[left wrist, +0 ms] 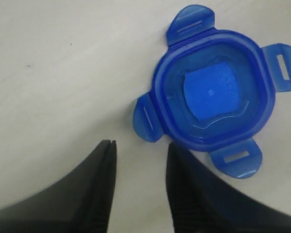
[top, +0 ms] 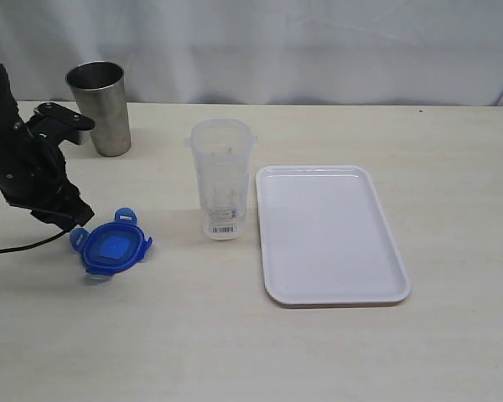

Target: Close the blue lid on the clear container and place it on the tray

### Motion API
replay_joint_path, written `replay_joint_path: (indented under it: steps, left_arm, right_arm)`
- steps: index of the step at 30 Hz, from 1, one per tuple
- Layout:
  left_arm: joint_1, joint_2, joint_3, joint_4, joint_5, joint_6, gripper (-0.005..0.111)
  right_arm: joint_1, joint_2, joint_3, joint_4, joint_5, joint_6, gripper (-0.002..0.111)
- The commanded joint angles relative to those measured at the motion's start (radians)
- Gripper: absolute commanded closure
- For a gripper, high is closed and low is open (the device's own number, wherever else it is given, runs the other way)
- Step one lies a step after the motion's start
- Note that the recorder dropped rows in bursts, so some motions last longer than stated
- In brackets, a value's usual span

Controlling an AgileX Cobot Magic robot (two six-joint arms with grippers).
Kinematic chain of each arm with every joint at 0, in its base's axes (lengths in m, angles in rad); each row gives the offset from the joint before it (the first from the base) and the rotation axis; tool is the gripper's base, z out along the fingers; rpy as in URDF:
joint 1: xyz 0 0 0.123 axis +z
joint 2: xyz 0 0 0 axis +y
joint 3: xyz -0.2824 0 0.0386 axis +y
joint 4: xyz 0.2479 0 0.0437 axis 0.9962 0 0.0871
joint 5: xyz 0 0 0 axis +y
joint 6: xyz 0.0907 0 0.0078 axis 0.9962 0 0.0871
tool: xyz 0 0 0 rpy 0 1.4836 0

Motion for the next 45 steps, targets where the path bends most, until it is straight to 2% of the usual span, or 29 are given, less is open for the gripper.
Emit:
replay_joint_path:
  steps: [1,15,21,36,38,42,45]
  left_arm:
    - [0.000,0.039,-0.018,-0.030,-0.020,0.016,0.074]
    - [0.010,0.118,-0.041,-0.078,-0.077,0.010,0.074]
    - [0.024,0.151,-0.041,-0.097,-0.043,0.018,0.074]
    - [0.024,0.153,-0.041,-0.098,-0.058,0.018,0.075]
    - [0.024,0.153,-0.041,-0.098,-0.060,0.018,0.079]
    - [0.024,0.153,-0.041,-0.098,-0.065,0.018,0.096]
    - [0.024,0.153,-0.041,-0.098,-0.060,0.013,0.104]
  right_arm:
    - [0.002,-0.005,0.003,-0.002,-0.011,-0.008,0.104]
    - [0.002,-0.005,0.003,-0.002,-0.011,-0.008,0.104]
    - [0.002,-0.005,0.003,-0.002,-0.011,-0.008,0.104]
    - [0.002,-0.005,0.003,-0.002,-0.011,-0.008,0.104]
    - [0.002,-0.005,0.003,-0.002,-0.011,-0.008,0.104]
    - [0.002,-0.005,0.003,-0.002,-0.011,-0.008,0.104]
    - [0.002,-0.005,0.003,-0.002,-0.011,-0.008,0.104]
